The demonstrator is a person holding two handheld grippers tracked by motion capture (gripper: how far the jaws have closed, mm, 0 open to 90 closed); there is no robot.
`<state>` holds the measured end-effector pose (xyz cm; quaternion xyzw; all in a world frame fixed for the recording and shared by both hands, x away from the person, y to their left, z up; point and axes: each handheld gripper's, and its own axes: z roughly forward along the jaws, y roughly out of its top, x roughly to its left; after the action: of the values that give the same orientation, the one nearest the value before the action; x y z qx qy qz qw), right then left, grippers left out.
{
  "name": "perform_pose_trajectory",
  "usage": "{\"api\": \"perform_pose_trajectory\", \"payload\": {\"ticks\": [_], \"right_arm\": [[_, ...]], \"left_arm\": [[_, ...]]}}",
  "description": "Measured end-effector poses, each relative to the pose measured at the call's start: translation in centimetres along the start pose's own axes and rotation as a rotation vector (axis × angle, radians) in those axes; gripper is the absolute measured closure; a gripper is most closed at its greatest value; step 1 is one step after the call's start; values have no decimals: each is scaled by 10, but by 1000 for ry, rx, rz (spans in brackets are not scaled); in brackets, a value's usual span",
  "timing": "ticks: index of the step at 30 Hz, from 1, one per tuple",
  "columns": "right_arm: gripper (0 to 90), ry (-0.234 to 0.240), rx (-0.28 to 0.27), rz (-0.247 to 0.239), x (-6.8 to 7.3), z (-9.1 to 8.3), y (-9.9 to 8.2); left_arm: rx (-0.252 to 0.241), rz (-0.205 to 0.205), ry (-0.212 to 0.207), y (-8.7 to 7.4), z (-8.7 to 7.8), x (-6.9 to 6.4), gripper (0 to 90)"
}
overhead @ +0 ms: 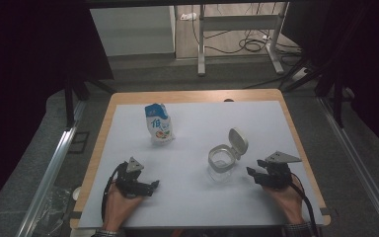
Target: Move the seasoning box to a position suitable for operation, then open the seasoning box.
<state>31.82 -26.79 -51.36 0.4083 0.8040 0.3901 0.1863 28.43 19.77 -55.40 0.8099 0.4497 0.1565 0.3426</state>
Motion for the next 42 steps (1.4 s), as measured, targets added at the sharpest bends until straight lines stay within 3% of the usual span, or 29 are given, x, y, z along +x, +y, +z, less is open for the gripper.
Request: {"api": "perform_pose_trajectory", "payload": {"ticks": [5,12,25,42], "right_arm": [[380,-19,41,-35,0,5,-5],[300,-11,67,-57,2,12,-11],[276,-29,68,-70,5,13,-12],[273,-31,68,-70,5,13,-12]], "left_arm": [[-9,-7,2,0,-1,1,39],[-26,-2,-19,2,-6,5,52],[-78,3,-67,13,-9,12,62],[-135,0,-92,38,-6,25,61]]}}
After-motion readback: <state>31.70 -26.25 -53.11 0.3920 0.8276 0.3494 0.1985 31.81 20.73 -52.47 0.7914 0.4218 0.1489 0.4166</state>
